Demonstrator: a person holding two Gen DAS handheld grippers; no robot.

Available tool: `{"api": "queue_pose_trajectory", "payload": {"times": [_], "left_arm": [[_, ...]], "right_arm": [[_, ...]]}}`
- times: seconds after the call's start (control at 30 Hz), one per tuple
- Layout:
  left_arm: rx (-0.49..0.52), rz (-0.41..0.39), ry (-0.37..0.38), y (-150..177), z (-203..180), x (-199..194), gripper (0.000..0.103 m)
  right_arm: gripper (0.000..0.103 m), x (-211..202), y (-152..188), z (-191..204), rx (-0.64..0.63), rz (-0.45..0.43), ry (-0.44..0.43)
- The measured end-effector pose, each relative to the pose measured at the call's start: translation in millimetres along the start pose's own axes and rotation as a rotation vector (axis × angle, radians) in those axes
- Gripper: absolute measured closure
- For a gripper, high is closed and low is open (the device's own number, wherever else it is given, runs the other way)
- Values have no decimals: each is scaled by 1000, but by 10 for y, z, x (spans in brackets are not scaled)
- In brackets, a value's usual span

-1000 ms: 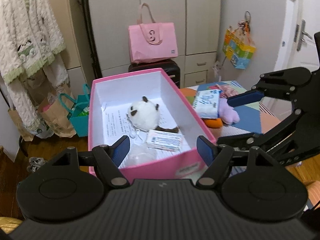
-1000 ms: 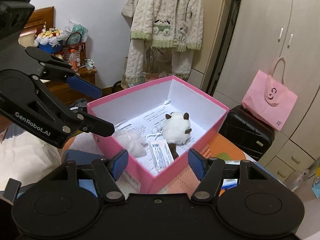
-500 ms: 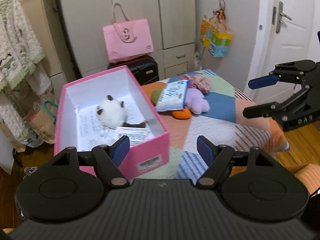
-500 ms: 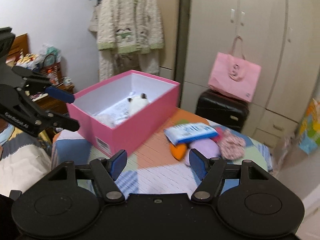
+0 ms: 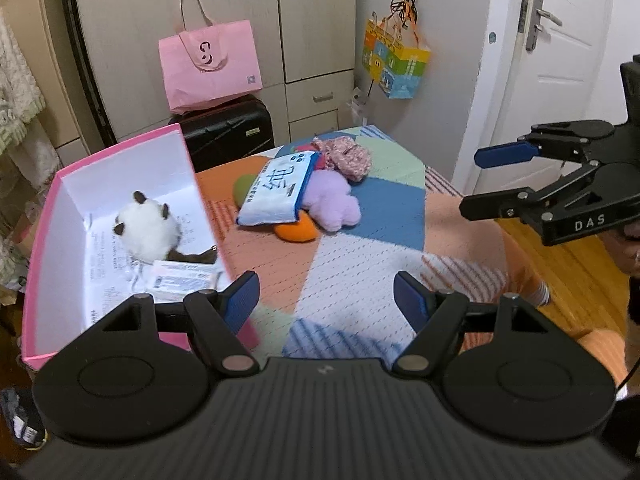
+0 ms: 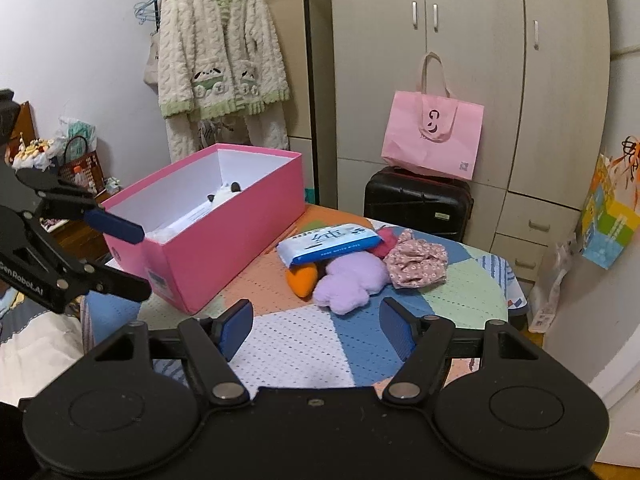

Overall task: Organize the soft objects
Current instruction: 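Withdraw both tools from the box back toward the table, then move the right gripper onto the pink floral cloth and close on it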

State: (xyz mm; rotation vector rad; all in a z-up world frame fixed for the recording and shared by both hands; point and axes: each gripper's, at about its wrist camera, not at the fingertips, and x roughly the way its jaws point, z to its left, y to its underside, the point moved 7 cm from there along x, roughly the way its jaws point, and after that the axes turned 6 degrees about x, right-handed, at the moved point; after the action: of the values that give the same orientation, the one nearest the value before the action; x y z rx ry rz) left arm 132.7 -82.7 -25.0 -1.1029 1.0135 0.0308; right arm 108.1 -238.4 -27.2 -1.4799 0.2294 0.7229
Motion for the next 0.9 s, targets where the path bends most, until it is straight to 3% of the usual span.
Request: {"api": "queue_pose_trajectory", "payload": {"times": [0.27, 0.4, 0.57, 0.9], "left_arm": [[-32, -12, -9, -102, -129, 346, 30], [-11, -51, -96, -158, -156, 497, 30], [-95, -77, -117, -205, -77, 729, 30], [-193, -133, -252, -226, 81, 1147, 37]], "right_arm": [[27, 151, -8, -280, 26, -33, 2], [25, 269, -19, -446, 35, -68, 23], [25, 450, -45, -662, 44, -99, 54], [25, 875, -147, -980, 64, -124, 86]]}}
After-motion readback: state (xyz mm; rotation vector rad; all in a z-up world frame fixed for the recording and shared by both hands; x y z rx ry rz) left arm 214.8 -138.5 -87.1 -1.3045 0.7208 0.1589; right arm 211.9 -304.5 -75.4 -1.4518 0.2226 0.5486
